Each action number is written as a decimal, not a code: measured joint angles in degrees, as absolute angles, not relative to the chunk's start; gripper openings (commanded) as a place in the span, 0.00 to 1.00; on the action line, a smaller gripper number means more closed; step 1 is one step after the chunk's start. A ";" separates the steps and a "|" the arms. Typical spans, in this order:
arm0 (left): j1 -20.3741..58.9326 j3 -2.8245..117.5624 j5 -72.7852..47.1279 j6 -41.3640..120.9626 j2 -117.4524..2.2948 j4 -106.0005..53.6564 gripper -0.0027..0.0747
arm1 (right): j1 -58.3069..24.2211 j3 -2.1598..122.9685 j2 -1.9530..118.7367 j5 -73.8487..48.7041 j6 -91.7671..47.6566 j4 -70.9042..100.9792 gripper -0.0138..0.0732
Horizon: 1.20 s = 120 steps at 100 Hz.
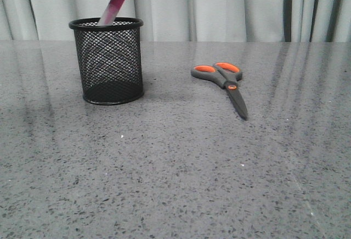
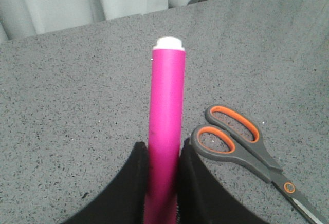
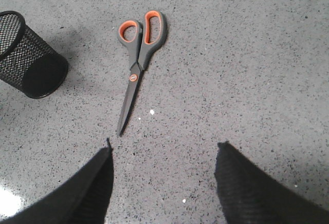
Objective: Put pen and scissors into bin
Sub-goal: 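Carry the marker over the mesh cup and lower it inside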
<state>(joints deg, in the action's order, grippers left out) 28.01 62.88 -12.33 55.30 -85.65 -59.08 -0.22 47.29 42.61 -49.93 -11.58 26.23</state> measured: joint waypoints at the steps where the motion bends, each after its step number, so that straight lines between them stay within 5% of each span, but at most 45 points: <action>1: 28.01 62.74 -12.33 55.30 -85.65 -59.08 0.01 | -0.22 47.29 42.61 -49.93 -11.58 26.23 0.61; 120: 28.01 62.09 -16.64 55.55 -85.74 -50.82 0.01 | -0.22 47.29 42.61 -49.98 -11.58 26.23 0.61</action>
